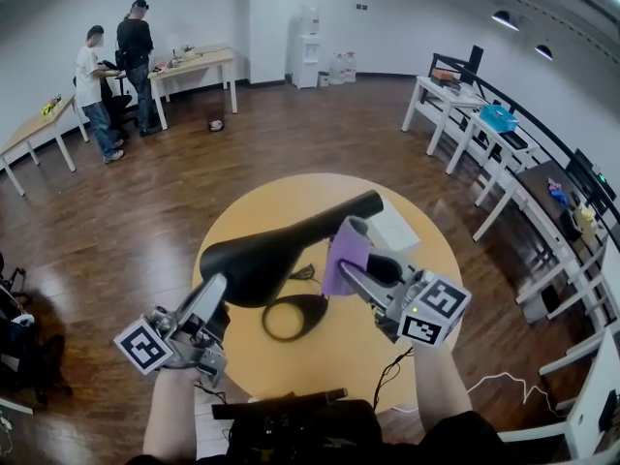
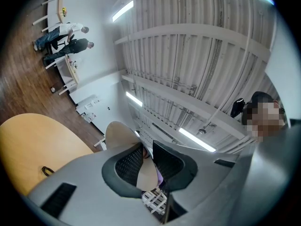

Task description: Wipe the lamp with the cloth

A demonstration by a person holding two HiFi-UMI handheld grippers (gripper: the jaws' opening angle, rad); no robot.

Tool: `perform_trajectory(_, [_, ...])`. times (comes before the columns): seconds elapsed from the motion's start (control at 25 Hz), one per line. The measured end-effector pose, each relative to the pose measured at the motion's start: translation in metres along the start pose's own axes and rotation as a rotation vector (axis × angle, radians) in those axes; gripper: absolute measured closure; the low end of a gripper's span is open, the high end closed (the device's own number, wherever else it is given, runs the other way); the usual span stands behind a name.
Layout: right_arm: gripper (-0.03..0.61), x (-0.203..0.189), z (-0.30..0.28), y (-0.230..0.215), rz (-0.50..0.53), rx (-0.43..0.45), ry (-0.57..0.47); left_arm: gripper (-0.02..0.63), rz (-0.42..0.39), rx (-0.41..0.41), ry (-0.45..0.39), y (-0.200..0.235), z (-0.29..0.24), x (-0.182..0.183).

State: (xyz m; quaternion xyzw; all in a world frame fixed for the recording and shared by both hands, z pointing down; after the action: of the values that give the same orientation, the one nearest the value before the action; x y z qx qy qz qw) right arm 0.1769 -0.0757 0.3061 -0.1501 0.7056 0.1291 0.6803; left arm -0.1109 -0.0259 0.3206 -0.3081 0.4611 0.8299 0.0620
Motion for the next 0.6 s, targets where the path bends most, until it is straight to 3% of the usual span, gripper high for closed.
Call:
perform_trajectory(0.16, [0.488,0.052,0.020,-0.029,0.192,-0.301,-0.073,0.566,0.009,-0.004,-0.001,0.005,0.000,-0.002])
perform_trajectory(0.24, [0.488,0.053,0.016,-0.041,0.300,-0.447,0.020,0.565,-0.010,-0.005,0.012,0.003,-0.003,-0.003])
perform_trajectory(0.32, [0.488,0.042,0.003,-0.042,0.398,-0.526,0.152,0.563,-0.027,-0.003,0.029,0.002,-0.006,-0.006])
perform_trajectory(0.44, [0.488,0.032,-0.023,-0.022,0.458,-0.480,0.238,0.563,-0.038,-0.002,0.051,0.000,-0.007,-0.005])
perform_trajectory(0.6, [0.488,0.029,-0.056,0.016,0.493,-0.308,0.269,0.560,-0.049,-0.015,0.073,-0.002,-0.009,-0.004])
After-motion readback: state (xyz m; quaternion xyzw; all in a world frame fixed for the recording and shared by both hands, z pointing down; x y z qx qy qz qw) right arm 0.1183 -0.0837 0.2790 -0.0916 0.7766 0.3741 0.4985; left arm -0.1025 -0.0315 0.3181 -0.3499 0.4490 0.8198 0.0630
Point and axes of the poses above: the fingertips, and each gripper's own axes: z backward along the fingers, y to its left, x out of its top, the point moved 5 cm from there along z, backward along the fingers, and after that the axes turned 5 degrees about x, right-handed, at the moved point
